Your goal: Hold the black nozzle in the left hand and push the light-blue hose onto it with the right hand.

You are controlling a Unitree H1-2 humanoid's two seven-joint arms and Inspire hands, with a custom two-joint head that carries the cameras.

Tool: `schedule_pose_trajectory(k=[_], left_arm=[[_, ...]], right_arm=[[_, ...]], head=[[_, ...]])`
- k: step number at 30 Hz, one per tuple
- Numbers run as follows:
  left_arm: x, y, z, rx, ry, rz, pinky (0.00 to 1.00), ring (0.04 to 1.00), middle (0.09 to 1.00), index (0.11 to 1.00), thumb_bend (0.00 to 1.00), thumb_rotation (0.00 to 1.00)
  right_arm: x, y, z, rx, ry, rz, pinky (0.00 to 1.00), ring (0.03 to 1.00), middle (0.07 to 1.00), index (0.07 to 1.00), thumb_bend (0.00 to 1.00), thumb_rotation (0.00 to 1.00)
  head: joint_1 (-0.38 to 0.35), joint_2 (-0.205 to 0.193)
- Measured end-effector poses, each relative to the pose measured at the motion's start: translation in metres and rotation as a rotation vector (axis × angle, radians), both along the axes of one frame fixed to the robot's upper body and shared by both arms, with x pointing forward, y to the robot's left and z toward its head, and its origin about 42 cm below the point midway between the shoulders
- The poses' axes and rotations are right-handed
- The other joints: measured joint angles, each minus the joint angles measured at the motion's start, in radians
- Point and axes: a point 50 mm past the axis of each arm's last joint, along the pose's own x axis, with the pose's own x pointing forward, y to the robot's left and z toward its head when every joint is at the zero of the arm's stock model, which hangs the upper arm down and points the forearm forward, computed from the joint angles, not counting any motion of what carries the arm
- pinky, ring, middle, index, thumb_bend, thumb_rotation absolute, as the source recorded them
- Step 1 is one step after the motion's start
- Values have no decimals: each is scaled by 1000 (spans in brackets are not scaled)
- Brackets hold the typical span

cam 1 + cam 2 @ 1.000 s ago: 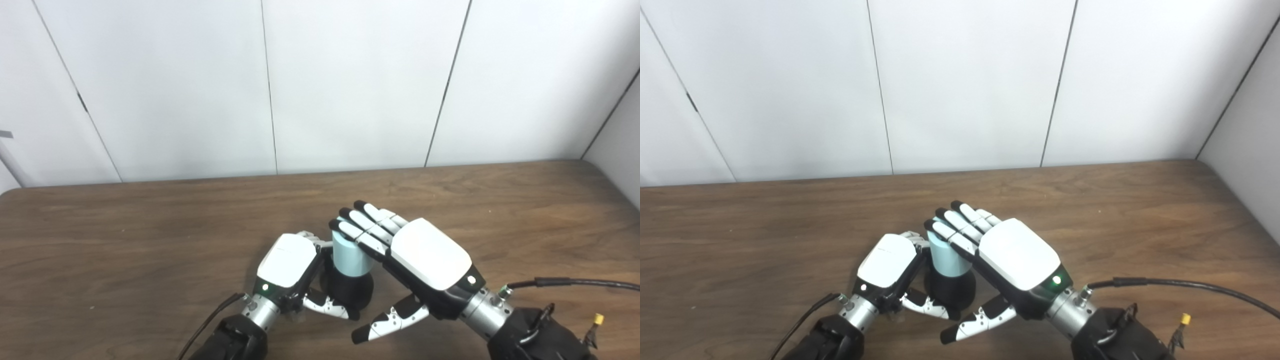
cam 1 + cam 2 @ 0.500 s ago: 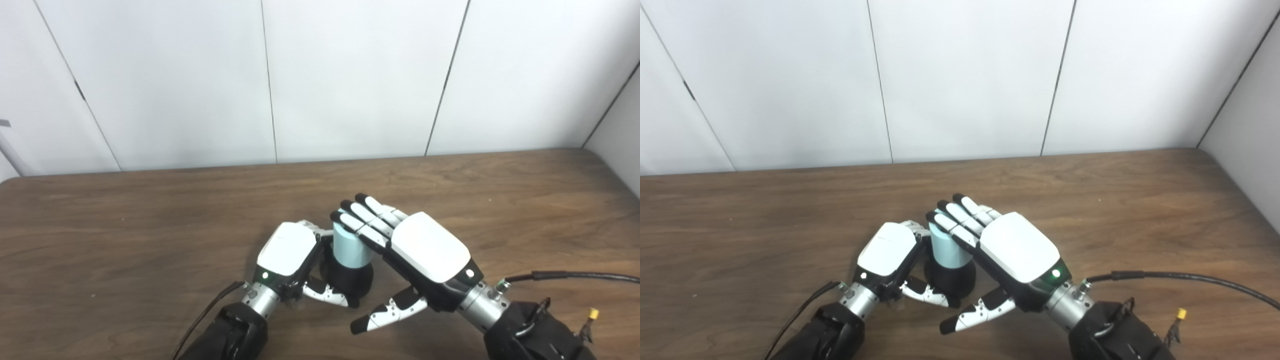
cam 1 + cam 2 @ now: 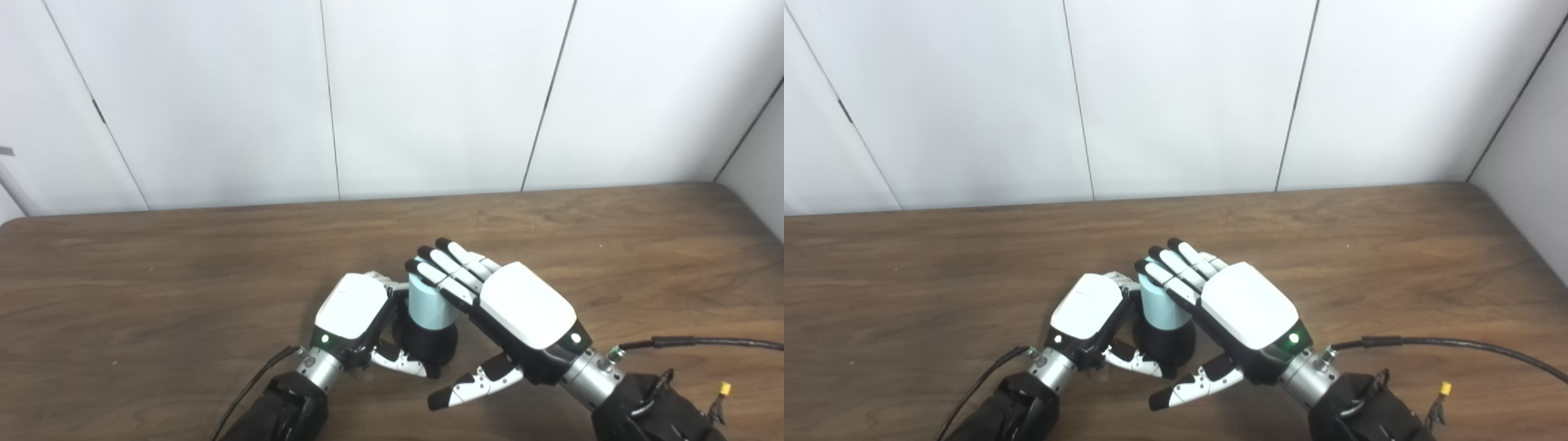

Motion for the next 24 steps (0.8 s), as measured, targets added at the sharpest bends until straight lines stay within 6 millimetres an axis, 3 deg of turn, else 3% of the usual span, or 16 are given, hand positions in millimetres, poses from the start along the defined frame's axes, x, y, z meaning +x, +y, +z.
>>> schedule_pose_trajectory(k=[8,24], left_arm=[[0,0,0,2,1,0,707,555,445,516,522,0],[0,1,0,-2,8,1,717,565,463,502,525,0]], right_arm=[[-6,-3,-4,42,11,-8,946,1000,1000,996,901,750],[7,12,-1,185,-14,-62,982,1000,1000,1000,854,723]], head=[[0,-6],[3,-17]])
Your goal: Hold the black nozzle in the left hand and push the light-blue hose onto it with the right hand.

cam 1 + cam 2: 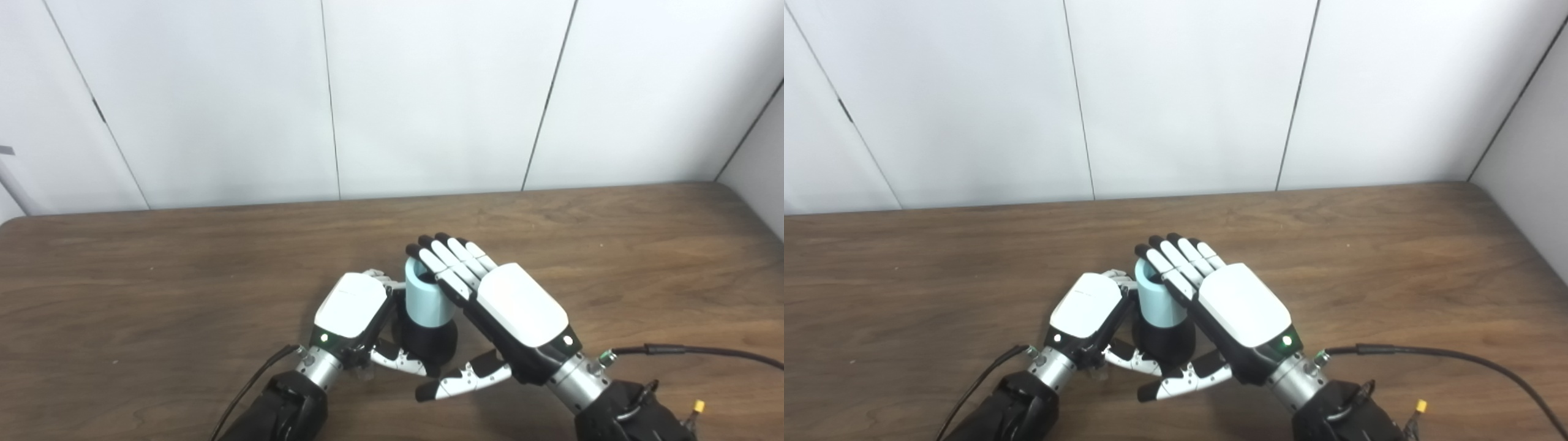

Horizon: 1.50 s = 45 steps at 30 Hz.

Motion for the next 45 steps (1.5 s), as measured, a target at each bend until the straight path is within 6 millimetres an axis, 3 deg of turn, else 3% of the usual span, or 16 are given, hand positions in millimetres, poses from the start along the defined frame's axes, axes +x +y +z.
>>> schedule_pose_trajectory(k=[6,17,20,23,26,29,30,32,35,37,41,45], left_arm=[[1,-1,0,-1,-3,-2,725,569,465,501,525,0],[1,-1,0,0,-2,-2,723,573,472,496,525,0],[1,-1,0,0,-2,-2,730,574,474,495,525,0],[1,-1,0,-1,-1,-2,726,569,474,496,525,0],[1,0,0,-8,6,3,725,577,488,488,525,0],[0,1,3,-31,18,9,782,640,588,493,523,63],[-2,2,4,-35,25,11,794,668,622,567,730,150],[-9,4,8,-46,38,19,852,736,697,685,942,311],[-19,8,12,-54,79,34,976,910,897,909,996,478],[-25,11,13,-47,115,31,995,968,959,977,1000,510],[-33,23,6,-20,248,27,1000,999,998,999,1000,551],[-27,35,15,-90,343,21,1000,1000,1000,1000,1000,586]], right_arm=[[5,-2,3,23,-16,-24,931,1000,1000,1000,859,723],[8,-11,6,42,-22,-69,998,1000,1000,1000,872,721],[7,-14,6,114,-22,-76,990,1000,1000,1000,881,737],[12,-24,-6,223,-15,-91,972,1000,1000,1000,882,795],[19,-41,-33,325,-11,-119,948,1000,1000,1000,880,865],[19,-54,-59,384,42,-170,925,1000,1000,1000,910,875],[17,-56,-64,396,60,-178,923,1000,1000,1000,928,876],[13,-57,-72,418,92,-188,918,1000,1000,1000,955,875],[11,-58,-81,457,132,-197,938,1000,1000,1000,982,878],[12,-57,-88,486,160,-202,949,1000,1000,1000,995,880],[13,-59,-102,567,221,-204,959,1000,1000,1000,1000,850],[10,-62,-106,666,262,-195,953,1000,1000,1000,981,845]], head=[[0,-6],[-2,-8],[-2,-9],[-2,-12],[-2,-14],[3,-12],[3,-12],[5,-11],[9,-14],[8,-15],[6,-18],[8,-20]])
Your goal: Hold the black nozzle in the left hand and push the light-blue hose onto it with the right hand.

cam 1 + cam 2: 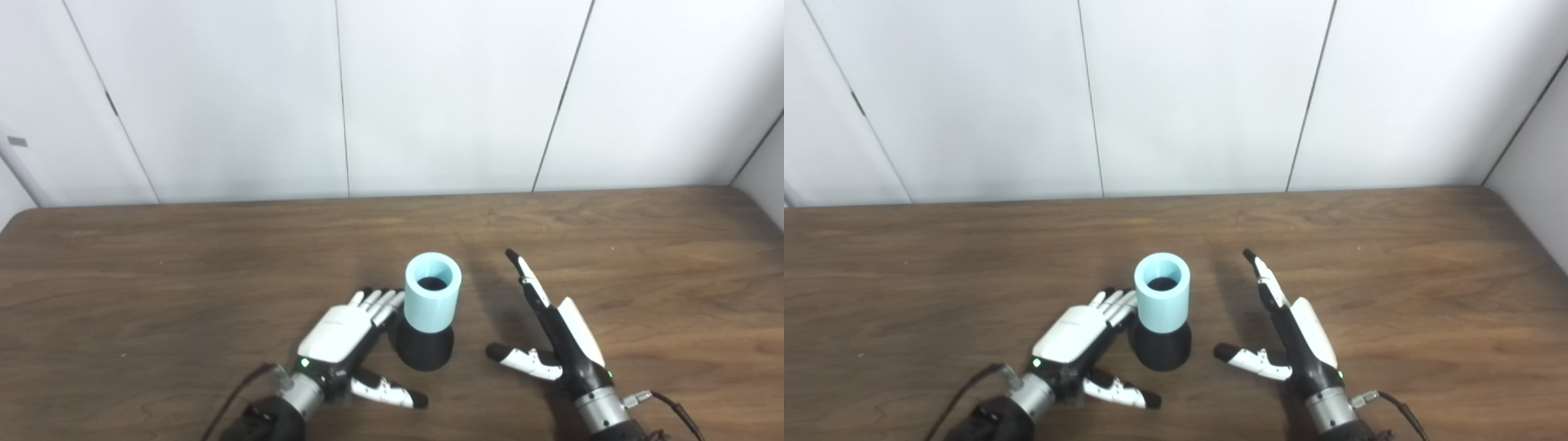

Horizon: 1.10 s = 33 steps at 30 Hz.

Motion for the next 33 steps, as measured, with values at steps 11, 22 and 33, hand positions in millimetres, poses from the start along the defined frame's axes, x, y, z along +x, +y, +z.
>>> schedule_pose_trajectory(k=[11,22,33], left_arm=[[12,38,18,-182,173,-10,1000,1000,1000,1000,1000,521],[-32,114,39,-452,315,220,876,931,945,938,300,288],[-57,112,20,-863,308,438,830,848,854,840,209,365]], right_arm=[[-6,8,2,171,101,-67,852,929,971,989,671,825],[-4,14,4,419,196,-150,648,730,740,723,250,347],[0,12,4,422,185,-188,597,691,702,669,288,201]], head=[[9,2],[15,-6],[17,-11]])
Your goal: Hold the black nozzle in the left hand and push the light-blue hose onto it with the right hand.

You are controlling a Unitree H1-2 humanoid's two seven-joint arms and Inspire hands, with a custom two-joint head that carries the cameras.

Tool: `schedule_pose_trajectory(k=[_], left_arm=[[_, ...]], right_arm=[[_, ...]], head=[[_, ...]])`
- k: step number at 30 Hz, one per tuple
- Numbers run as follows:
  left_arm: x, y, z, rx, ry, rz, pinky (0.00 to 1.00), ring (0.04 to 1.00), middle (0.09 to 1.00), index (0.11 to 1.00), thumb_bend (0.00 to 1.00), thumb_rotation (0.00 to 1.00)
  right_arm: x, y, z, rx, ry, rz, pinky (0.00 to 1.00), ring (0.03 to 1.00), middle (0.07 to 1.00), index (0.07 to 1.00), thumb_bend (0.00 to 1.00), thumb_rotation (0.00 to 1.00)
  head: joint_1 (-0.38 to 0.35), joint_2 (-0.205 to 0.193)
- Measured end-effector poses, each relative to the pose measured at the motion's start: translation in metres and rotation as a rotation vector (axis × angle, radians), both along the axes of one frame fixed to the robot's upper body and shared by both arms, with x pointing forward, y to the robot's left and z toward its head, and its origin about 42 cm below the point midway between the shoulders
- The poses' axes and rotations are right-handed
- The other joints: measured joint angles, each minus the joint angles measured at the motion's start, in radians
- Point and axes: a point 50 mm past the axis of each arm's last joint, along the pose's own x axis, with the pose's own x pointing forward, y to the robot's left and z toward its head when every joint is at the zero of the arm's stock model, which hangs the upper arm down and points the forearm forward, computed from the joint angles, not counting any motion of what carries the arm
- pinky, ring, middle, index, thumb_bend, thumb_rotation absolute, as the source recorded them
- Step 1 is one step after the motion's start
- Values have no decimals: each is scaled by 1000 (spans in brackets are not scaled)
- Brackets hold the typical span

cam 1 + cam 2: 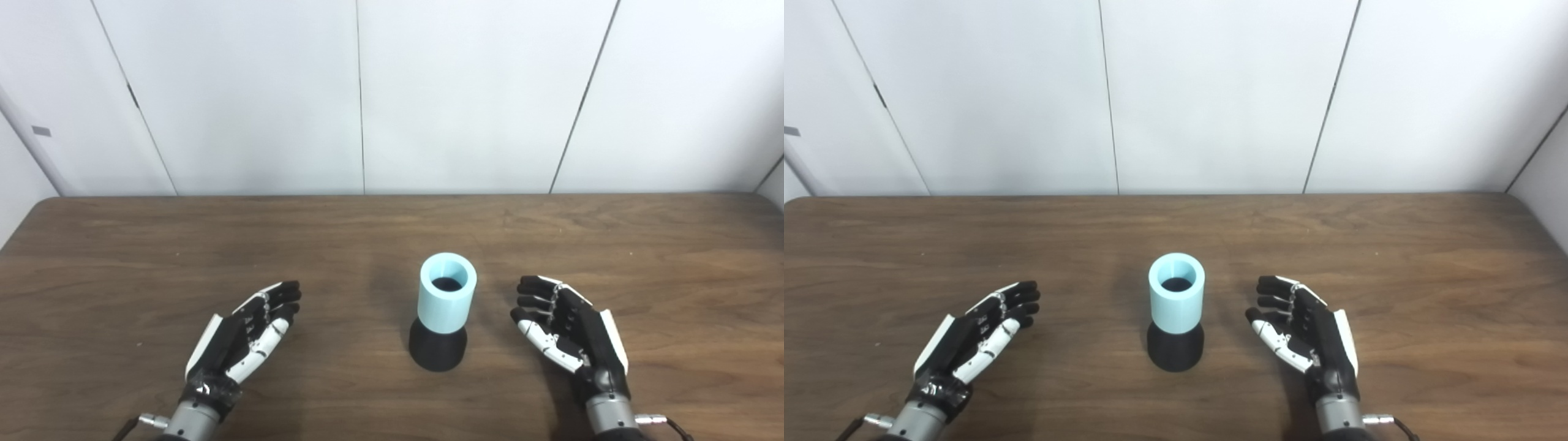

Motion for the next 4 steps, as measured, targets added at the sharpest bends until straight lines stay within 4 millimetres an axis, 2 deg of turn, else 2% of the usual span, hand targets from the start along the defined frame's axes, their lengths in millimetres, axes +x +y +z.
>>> schedule_pose_trajectory(k=[4], left_arm=[[-5,-3,3,-82,17,35,863,871,870,861,230,445]], right_arm=[[0,0,0,2,1,-1,611,701,710,677,297,233]], head=[[-2,0]])
